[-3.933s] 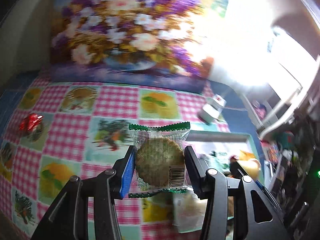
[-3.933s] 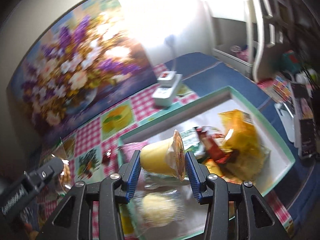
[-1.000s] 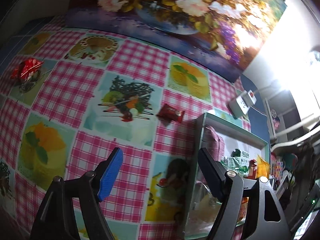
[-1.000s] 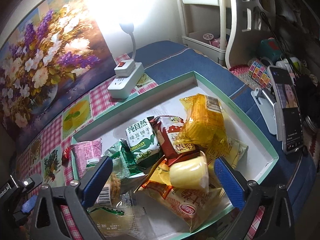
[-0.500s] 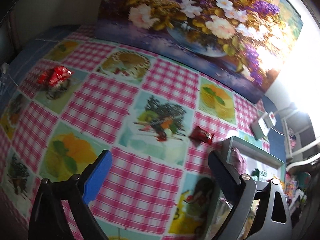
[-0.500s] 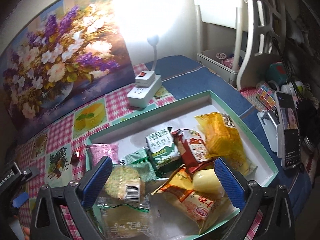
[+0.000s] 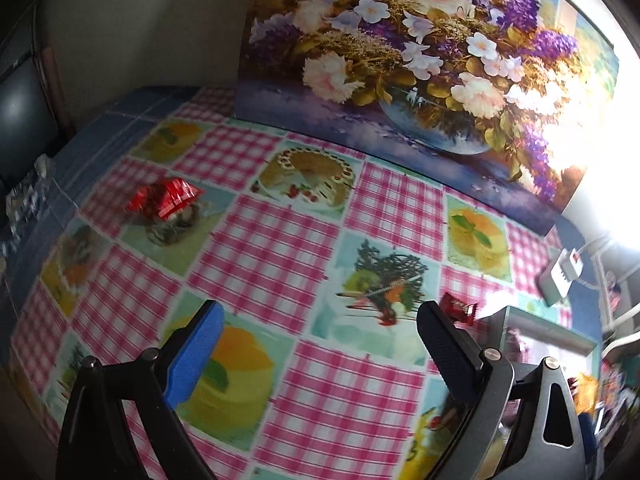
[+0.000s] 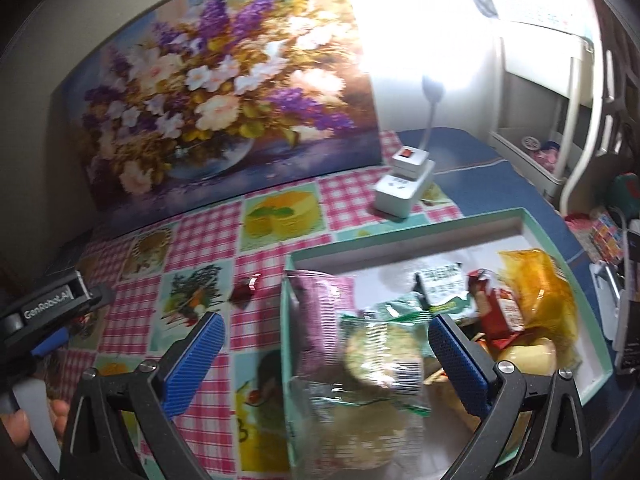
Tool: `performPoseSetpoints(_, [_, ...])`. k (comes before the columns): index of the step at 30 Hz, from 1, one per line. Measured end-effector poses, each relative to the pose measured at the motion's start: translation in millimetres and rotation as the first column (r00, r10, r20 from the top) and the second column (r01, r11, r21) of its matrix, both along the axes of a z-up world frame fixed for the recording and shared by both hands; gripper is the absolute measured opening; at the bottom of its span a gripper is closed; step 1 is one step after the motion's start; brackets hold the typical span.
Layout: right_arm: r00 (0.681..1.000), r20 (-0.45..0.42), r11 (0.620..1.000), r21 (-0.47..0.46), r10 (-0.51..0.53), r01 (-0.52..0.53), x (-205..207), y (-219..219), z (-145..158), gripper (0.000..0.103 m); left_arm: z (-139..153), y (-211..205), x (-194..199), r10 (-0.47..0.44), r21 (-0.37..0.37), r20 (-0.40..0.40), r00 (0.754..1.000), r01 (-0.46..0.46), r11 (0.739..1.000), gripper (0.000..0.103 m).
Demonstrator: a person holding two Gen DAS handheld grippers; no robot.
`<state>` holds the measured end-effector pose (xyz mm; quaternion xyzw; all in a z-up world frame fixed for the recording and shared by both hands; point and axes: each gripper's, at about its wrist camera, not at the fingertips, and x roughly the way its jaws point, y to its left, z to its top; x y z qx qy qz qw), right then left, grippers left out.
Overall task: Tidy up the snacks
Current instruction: 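Move the left tool to the red Rocky Kiss packet while the right tool approaches the small red candy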
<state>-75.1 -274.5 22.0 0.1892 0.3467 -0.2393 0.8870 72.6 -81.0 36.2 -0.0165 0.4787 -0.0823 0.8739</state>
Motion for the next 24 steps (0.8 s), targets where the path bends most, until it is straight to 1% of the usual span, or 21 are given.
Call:
performPoseSetpoints(2, [1.000,0.011,1.000,-0.007,0.023,-0.023,4,7,2,0.103,2,4,1,-0.006,0.035,0.010,1.000,0.005,0.999,0.097])
performPoseSetpoints(5, [0.999,0.001,0.998,-0.029,0.047,-0.047,10,16,3,0.103,4,10,2,-0.009,0.073,0.023,1.000,0.007,0.997,0.097])
performPoseSetpoints(8, [0.996,-0.002,0.996,0.006,0.093,-0.093,16,22,-2,0.103,8,15,3,-0.012,0.114,0.040,0.999,0.007,0.993,0.097])
performPoseSetpoints(10, [0.994,-0.027,0.994,0.015,0.109,-0.109,22,27,-7,0.103,10,18,4,-0.019,0.131,0.048,0.999,0.012,0.991,0.097])
performPoseSetpoints(13, [0.990,-0.040,0.990,0.030,0.137,-0.136,27,31,-11,0.103,11,22,5,-0.029,0.136,0.049,0.998,0.022,0.991,0.097])
performPoseSetpoints(16, [0.988,-0.036,0.988,0.047,0.151,-0.150,30,32,-12,0.103,11,29,7,-0.026,0.125,0.036,0.999,0.021,0.992,0.097])
performPoseSetpoints(21, [0.991,-0.037,0.990,0.067,0.131,-0.128,35,26,-11,0.103,3,38,13,-0.001,0.155,0.020,1.000,-0.002,0.988,0.097])
performPoseSetpoints(24, [0.993,-0.044,0.991,0.078,0.109,-0.105,39,19,-10,0.103,-4,45,17,0.022,0.135,-0.003,1.000,-0.022,0.991,0.097])
